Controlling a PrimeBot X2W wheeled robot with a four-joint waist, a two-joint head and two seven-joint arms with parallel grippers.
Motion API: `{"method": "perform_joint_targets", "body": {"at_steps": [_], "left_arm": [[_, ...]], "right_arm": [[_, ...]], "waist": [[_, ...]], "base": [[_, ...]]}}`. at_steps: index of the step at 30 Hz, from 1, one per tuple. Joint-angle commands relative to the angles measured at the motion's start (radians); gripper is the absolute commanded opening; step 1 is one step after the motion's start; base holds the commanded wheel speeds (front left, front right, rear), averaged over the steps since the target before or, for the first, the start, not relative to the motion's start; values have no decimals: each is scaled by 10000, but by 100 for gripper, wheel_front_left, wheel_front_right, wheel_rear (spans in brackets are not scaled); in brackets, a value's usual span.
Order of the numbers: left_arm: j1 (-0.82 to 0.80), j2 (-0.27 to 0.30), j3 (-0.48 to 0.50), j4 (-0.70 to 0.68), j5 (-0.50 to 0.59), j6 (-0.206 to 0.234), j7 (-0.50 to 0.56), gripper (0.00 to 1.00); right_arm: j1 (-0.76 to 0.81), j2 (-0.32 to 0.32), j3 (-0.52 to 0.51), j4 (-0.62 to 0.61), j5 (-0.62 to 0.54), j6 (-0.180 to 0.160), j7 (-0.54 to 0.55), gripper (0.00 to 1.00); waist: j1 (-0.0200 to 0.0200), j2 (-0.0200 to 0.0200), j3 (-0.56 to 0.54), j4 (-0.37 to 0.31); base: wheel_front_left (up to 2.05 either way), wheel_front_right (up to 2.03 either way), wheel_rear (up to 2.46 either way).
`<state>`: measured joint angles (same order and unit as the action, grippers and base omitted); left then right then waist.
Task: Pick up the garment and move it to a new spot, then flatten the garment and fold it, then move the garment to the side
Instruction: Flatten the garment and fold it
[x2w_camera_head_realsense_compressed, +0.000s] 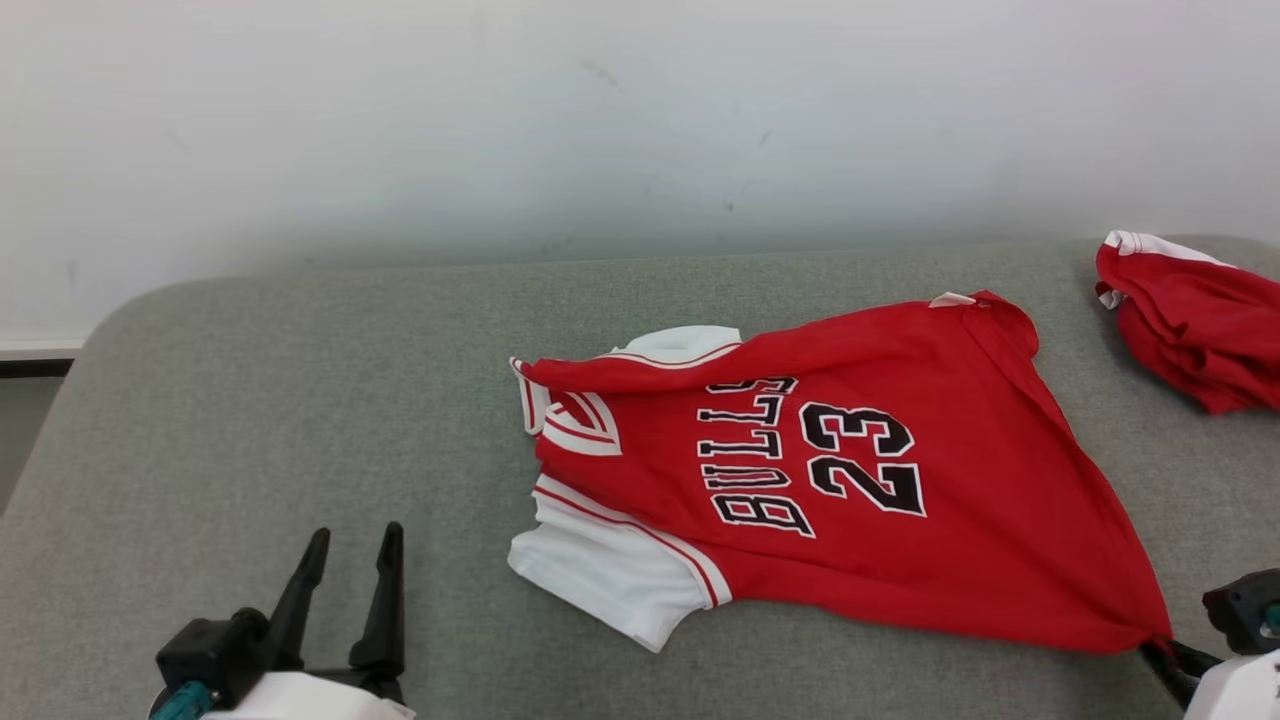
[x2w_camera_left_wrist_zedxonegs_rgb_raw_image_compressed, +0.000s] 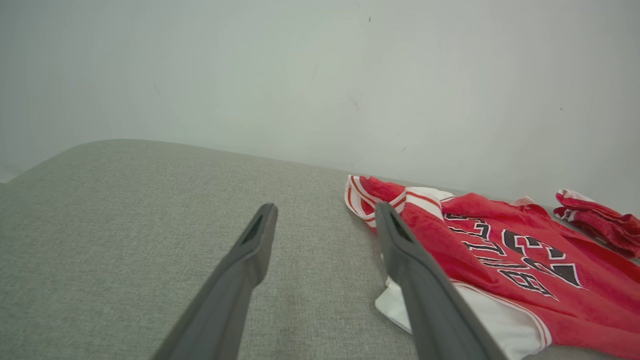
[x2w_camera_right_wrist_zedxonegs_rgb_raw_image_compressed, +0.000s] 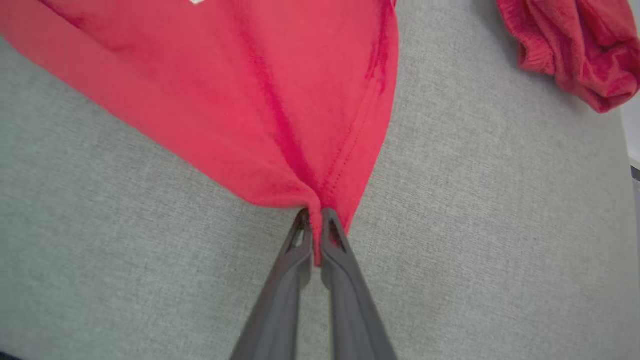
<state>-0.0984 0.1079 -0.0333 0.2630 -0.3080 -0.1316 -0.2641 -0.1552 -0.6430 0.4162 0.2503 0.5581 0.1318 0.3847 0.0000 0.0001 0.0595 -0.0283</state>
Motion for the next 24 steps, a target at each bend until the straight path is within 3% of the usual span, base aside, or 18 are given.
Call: {"method": "perform_joint_targets", "body": {"at_steps": [1,6,12,18,24], "left_arm": [[41,77,24,39,114,19,-1,100],[146,77,-7,95,126,19,-1,100],[239,35,41,61,178,17,-1,100],[330,-44,63,48,157,17,-1,100],[263,-114,27,-34,162,17,-1,100]], "right_arm": [[118,128,-27,8,22,-23,-85,100],[293,393,-332,-183,-92,-23,-159,100],[480,886,-1402,-1450,-311,-23,-620,100],[813,2326,-2296,-2608,-979,-23,-2161,100],[944,4003,-2944,-2327,-1691,-23,-4144,100]], "waist": [[0,-1,-24,22],[0,-1,-165,69],[0,-1,-330,49],[0,-1,-433,37],[0,-1,-439,-35]], "base": [[0,0,0],[0,0,0],[0,0,0],[0,0,0],[0,0,0]]}}
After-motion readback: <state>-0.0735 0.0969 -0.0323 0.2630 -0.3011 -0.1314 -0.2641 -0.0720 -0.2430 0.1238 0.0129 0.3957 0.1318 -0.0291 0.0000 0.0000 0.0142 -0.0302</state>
